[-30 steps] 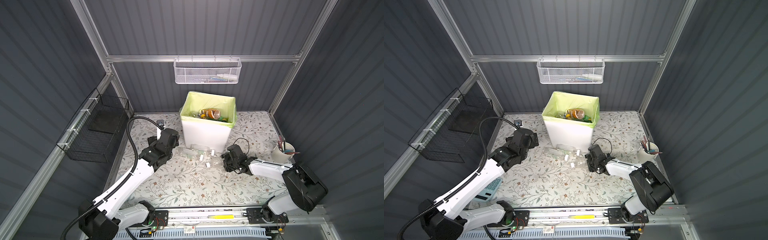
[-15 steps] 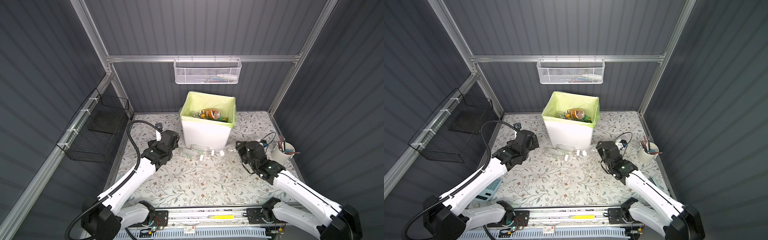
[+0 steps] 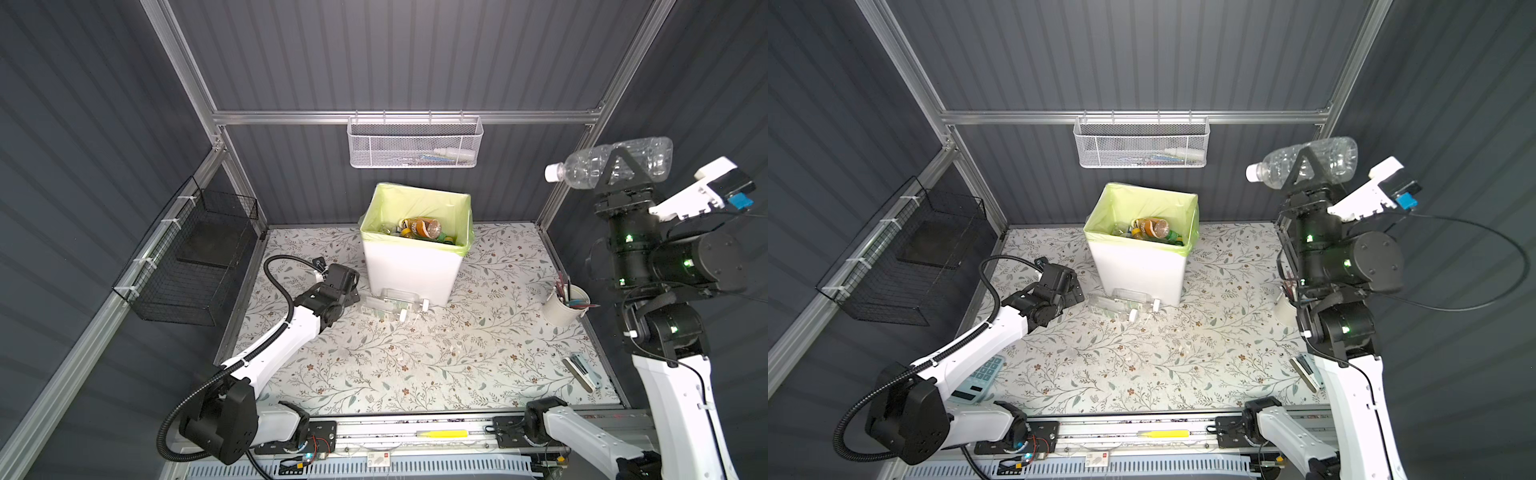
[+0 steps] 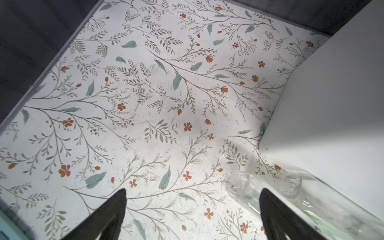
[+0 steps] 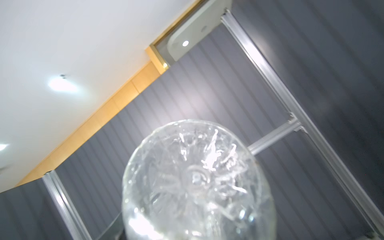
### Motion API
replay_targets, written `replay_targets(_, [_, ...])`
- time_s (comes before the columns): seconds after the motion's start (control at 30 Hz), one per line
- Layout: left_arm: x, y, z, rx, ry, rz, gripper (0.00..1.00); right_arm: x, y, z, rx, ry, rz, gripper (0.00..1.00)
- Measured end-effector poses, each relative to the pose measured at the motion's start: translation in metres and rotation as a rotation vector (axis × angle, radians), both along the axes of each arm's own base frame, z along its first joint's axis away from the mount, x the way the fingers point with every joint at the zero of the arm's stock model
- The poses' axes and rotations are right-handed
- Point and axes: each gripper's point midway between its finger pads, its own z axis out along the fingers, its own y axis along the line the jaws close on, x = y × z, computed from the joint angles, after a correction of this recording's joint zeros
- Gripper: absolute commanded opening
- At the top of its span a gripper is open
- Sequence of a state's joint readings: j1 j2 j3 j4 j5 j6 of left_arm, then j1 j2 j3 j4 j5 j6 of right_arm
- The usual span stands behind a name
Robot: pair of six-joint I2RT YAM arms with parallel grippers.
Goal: Throw the plastic bottles in the bin
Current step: 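Lift the clear bottle with the right gripper and release it over the bin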
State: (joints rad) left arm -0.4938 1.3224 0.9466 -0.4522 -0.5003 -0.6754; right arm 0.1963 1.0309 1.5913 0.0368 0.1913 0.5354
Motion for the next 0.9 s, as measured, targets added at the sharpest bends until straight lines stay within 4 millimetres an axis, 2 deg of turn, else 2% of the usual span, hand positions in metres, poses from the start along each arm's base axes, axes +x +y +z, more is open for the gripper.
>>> replay_targets(0.03, [0.0, -0.002, 0.0, -0.017, 0.0, -0.001, 1.0, 0.013, 0.01, 0.001, -0.015, 0.002, 0.041, 0.55])
replay_targets(0.1, [0.0, -0.006, -0.002, -0.043, 0.001, -0.001, 1.0, 0.05, 0.036, -0.015, -0.042, 0.056, 0.127, 0.58])
replay_targets(0.2, [-0.001, -0.009, -0.005, -0.073, 0.007, 0.001, 1.0, 0.123, 0.095, -0.077, -0.113, 0.247, 0.275, 0.73])
replay_targets(0.27, [-0.001, -0.011, -0.006, -0.092, 0.01, 0.002, 1.0, 0.172, 0.139, -0.14, -0.182, 0.431, 0.362, 0.93])
replay_targets(0.33, [-0.002, -0.013, -0.008, -0.106, 0.015, 0.003, 1.0, 0.197, 0.167, -0.195, -0.253, 0.577, 0.403, 0.98])
replay_targets(0.37, [-0.002, -0.013, -0.008, -0.11, 0.015, 0.004, 1.0, 0.203, 0.176, -0.219, -0.286, 0.646, 0.413, 0.99])
replay_targets(0.43, [-0.003, -0.013, -0.007, -0.117, 0.015, 0.005, 1.0, 0.2, 0.181, -0.239, -0.336, 0.711, 0.408, 0.99])
replay_targets(0.5, [-0.004, -0.013, -0.005, -0.128, 0.009, 0.008, 1.0, 0.188, 0.172, -0.22, -0.359, 0.682, 0.374, 0.99])
replay_targets(0.6, [-0.006, -0.014, 0.001, -0.157, -0.007, 0.014, 1.0, 0.149, 0.143, -0.15, -0.351, 0.522, 0.294, 0.99])
replay_targets(0.67, [-0.007, -0.017, 0.006, -0.195, -0.016, 0.021, 1.0, 0.109, 0.117, -0.094, -0.319, 0.373, 0.235, 0.99])
replay_targets(0.73, [-0.008, -0.02, 0.006, -0.238, -0.018, 0.026, 1.0, 0.075, 0.093, -0.061, -0.283, 0.268, 0.184, 0.99])
replay_targets(0.8, [-0.011, -0.025, 0.0, -0.291, -0.004, 0.036, 1.0, 0.052, 0.072, -0.047, -0.253, 0.208, 0.139, 0.99])
replay_targets(0.83, [-0.013, -0.028, -0.006, -0.321, 0.007, 0.044, 1.0, 0.046, 0.061, -0.049, -0.237, 0.2, 0.116, 0.99])
replay_targets(0.9, [-0.018, -0.034, -0.017, -0.377, 0.032, 0.06, 1.0, 0.051, 0.048, -0.072, -0.22, 0.24, 0.08, 0.99])
